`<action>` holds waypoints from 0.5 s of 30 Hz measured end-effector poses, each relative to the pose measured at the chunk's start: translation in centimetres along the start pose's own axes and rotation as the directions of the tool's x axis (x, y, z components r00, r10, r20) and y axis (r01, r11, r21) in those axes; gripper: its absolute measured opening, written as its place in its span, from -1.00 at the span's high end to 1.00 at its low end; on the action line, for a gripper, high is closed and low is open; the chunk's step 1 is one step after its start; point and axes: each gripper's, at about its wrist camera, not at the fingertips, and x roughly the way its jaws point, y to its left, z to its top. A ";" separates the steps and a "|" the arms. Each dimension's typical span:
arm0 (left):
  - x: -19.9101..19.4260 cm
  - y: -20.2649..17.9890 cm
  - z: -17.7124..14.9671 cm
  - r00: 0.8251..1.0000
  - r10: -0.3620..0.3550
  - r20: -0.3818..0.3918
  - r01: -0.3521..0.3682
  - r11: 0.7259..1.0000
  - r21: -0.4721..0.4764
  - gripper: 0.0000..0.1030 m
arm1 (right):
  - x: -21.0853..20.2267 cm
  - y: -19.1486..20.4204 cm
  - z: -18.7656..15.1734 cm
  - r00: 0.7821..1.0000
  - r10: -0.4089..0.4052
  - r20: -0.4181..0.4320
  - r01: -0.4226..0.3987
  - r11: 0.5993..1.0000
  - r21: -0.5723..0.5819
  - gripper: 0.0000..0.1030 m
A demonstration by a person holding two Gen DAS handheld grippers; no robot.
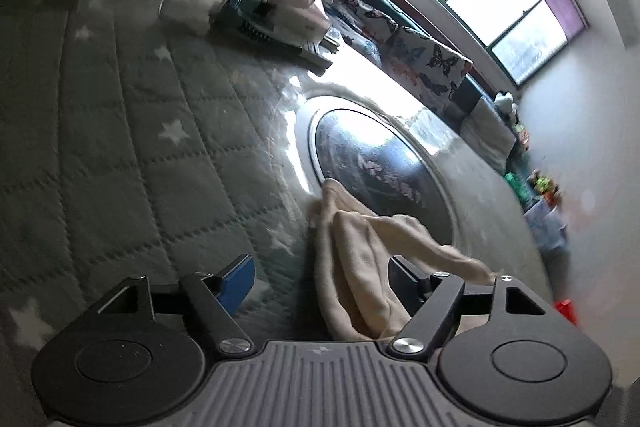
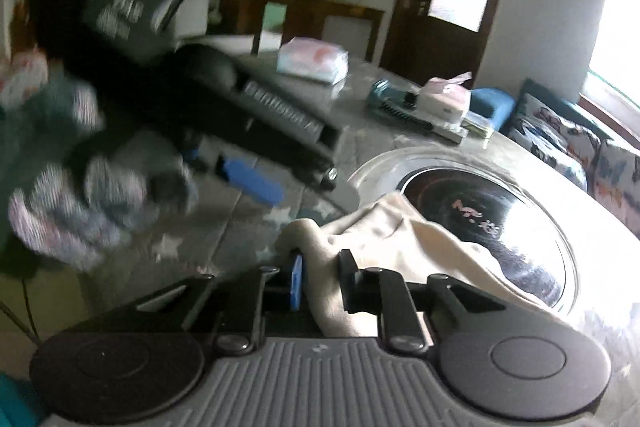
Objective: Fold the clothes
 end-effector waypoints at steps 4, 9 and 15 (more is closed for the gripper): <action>0.8 -0.4 0.0 0.999 -0.029 -0.024 0.027 0.997 -0.079 -0.50 | -1.2 -1.4 0.0 0.999 0.020 0.035 -0.023 0.997 0.074 0.71; 1.9 -1.2 -0.3 0.997 -0.063 -0.044 0.057 0.990 -0.132 -0.45 | -2.4 -2.4 -0.5 0.997 0.028 0.073 -0.037 0.991 0.130 0.72; 3.2 -1.3 -0.7 0.993 -0.084 -0.084 0.067 0.980 -0.185 0.50 | -2.5 -2.0 -1.3 0.995 0.052 0.079 -0.063 0.988 0.142 0.72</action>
